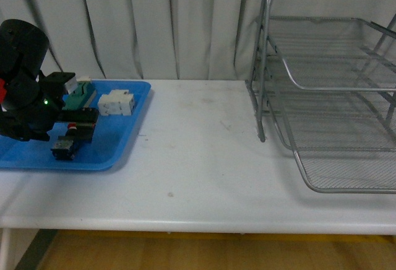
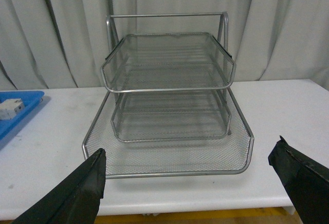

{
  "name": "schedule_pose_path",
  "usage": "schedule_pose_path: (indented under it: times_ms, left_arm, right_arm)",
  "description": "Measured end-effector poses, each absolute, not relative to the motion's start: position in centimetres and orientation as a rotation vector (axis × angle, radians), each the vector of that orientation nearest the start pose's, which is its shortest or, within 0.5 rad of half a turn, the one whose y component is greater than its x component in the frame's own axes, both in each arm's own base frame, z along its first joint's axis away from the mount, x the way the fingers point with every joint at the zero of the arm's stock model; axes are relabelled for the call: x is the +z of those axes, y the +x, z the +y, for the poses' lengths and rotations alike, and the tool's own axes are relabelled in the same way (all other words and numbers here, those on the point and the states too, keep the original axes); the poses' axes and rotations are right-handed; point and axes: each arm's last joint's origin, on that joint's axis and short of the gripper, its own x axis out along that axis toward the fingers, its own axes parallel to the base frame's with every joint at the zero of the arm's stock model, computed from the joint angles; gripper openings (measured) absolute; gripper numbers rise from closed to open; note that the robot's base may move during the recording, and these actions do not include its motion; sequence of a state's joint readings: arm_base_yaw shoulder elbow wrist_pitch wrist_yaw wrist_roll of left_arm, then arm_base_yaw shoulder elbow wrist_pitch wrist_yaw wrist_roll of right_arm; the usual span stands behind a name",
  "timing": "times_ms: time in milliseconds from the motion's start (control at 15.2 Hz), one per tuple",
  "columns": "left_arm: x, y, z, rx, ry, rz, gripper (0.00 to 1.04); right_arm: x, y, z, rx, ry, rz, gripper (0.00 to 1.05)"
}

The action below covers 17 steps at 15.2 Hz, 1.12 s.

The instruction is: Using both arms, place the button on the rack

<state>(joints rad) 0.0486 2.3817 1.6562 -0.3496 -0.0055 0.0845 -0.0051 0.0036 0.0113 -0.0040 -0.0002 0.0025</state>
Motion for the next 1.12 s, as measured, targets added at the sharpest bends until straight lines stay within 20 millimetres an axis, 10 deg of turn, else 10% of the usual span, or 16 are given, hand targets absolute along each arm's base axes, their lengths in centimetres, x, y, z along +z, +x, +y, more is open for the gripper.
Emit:
schedule_pose_path:
  times_ms: [461,658,922,1119]
  left_arm:
    - [7.7,46.8,0.9,-0.057,0.075,1.066,0.38]
    - [11.4,44.7,0.9,-0.054,0.06,0.964,0.37]
    - [20.0,36.7,1.3,-0.034,0.036,0.77,0.37]
    - [22.0,27.0,1.5,0.015,0.02,0.746,0.37]
  right_arm:
    - [16.7,9.7,0.0,-0.005,0.002,-0.004,0.98]
    - [16.7,9.7,0.0,-0.005,0.002,-0.004,0.98]
    - [16.7,9.7,-0.1,-0.005,0.002,-0.004,0.98]
    - [16.7,9.7,0.0,-0.005,0.002,-0.004,0.98]
